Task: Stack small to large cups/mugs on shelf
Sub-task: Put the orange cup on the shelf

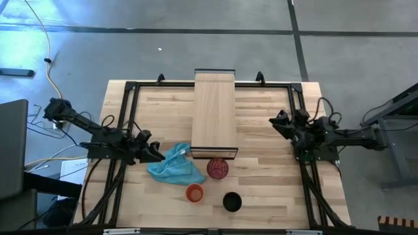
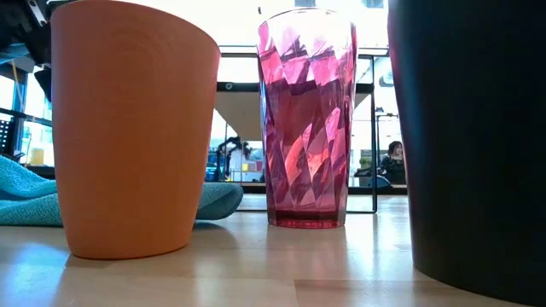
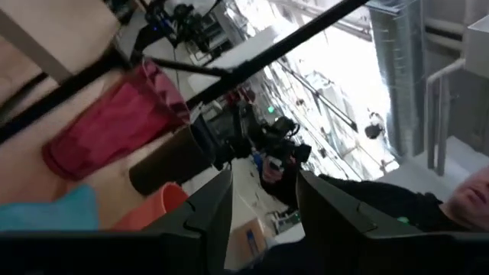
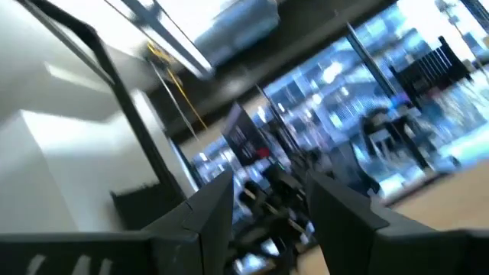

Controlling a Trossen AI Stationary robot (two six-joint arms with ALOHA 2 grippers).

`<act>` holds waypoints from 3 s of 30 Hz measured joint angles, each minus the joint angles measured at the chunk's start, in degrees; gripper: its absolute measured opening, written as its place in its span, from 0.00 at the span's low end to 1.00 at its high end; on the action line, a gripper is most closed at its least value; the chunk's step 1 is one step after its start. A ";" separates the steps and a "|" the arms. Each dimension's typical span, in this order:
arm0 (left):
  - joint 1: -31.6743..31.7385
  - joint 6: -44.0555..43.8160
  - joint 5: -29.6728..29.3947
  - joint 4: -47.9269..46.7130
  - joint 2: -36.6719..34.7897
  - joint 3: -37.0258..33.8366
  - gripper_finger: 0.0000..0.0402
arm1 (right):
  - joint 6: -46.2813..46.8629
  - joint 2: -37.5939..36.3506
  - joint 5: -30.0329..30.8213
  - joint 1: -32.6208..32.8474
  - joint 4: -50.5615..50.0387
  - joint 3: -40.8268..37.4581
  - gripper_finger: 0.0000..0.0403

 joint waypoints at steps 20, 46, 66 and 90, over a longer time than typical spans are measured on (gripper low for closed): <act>-10.91 4.51 -1.55 0.52 31.20 13.64 0.33 | -18.43 31.14 -1.23 6.98 -43.96 43.76 0.39; -19.26 10.04 -12.54 -11.42 62.30 37.81 0.33 | -23.89 40.33 9.36 24.44 -57.27 52.27 0.39; -21.54 6.14 -23.42 -25.08 62.30 38.30 0.33 | -24.40 45.02 18.23 31.85 -49.58 52.27 0.39; -23.44 6.96 -20.87 -31.68 62.23 38.28 0.33 | -17.64 54.26 18.09 34.61 -40.84 52.29 0.39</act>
